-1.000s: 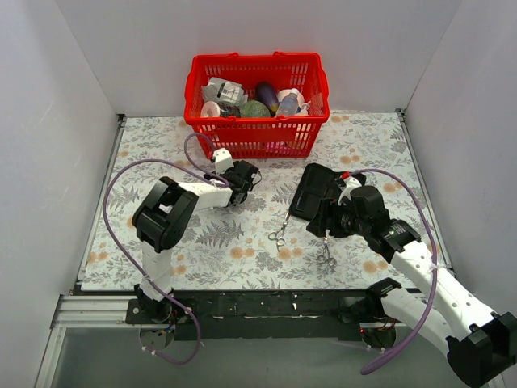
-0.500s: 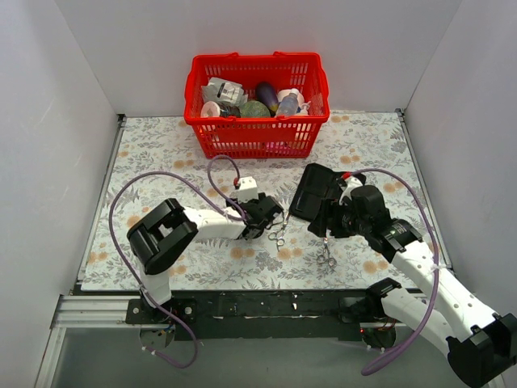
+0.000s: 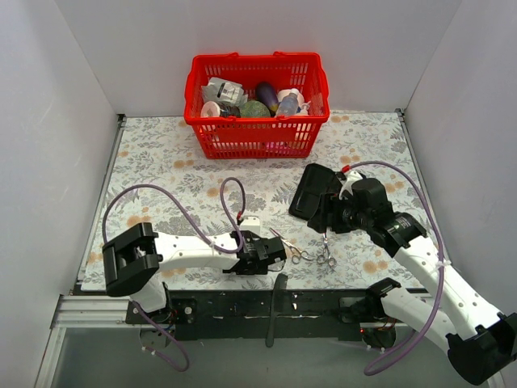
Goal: Sort the hair-cutting tools
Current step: Move the comb to the center of the board.
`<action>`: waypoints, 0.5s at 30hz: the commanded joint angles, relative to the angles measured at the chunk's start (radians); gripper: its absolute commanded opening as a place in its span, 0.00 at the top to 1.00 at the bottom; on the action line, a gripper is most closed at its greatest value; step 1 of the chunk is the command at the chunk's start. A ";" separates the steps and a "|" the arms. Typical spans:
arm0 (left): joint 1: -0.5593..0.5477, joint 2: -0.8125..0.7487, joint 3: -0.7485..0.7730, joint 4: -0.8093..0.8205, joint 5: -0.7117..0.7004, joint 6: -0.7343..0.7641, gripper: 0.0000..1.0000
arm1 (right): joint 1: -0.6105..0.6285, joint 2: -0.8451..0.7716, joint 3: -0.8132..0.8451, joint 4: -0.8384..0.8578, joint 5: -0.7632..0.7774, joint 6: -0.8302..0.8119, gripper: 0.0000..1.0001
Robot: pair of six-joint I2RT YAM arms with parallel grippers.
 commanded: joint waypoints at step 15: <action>0.165 -0.293 0.390 -0.133 0.025 0.129 0.21 | 0.476 -0.014 -0.004 -0.171 0.095 0.357 0.22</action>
